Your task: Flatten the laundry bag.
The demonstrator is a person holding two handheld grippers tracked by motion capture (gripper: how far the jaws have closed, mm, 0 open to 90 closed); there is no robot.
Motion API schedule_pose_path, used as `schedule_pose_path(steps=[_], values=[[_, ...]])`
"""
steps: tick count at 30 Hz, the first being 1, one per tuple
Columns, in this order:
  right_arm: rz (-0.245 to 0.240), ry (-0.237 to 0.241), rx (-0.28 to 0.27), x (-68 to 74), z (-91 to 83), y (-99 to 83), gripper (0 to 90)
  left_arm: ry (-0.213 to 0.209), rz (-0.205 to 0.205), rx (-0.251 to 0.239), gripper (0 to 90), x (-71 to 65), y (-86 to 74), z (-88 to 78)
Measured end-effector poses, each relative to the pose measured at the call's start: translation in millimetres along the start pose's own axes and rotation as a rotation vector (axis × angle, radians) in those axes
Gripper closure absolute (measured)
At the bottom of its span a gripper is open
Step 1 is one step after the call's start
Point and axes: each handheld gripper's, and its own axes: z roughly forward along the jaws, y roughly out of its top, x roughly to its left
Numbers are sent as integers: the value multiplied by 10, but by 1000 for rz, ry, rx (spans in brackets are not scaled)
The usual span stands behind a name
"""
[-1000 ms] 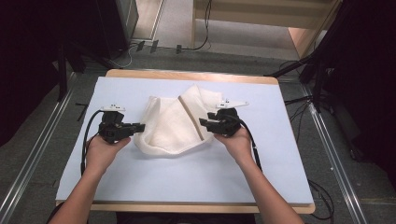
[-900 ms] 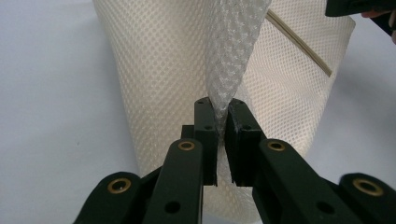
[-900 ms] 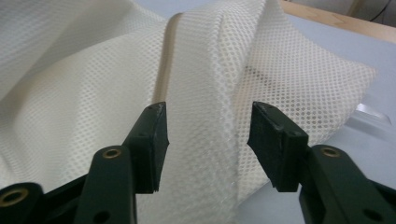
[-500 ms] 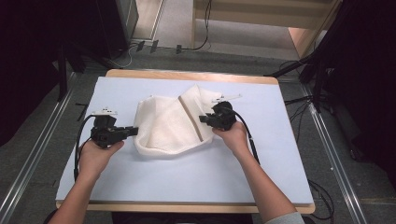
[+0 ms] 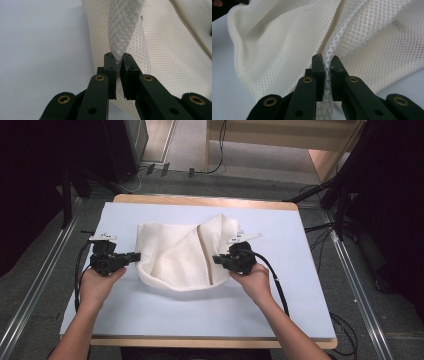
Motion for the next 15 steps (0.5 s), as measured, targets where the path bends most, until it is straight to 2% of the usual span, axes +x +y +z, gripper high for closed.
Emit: schedule_pose_path(steps=[3, 6, 7, 10, 15], values=[[-13, 4, 9, 70, -57, -93, 861, 6, -4, 1, 847, 17, 13, 17], [-18, 18, 5, 191, -140, -289, 861, 8, 3, 1, 846, 1, 47, 65], [-18, 18, 5, 191, -140, -289, 861, 8, 3, 1, 845, 1, 47, 65], [-18, 31, 14, 326, -181, -460, 859, 11, 23, 8, 844, -48, 90, 123], [-38, 53, 29, 511, -209, -628, 858, 8, 51, 15, 841, -107, 153, 225]])
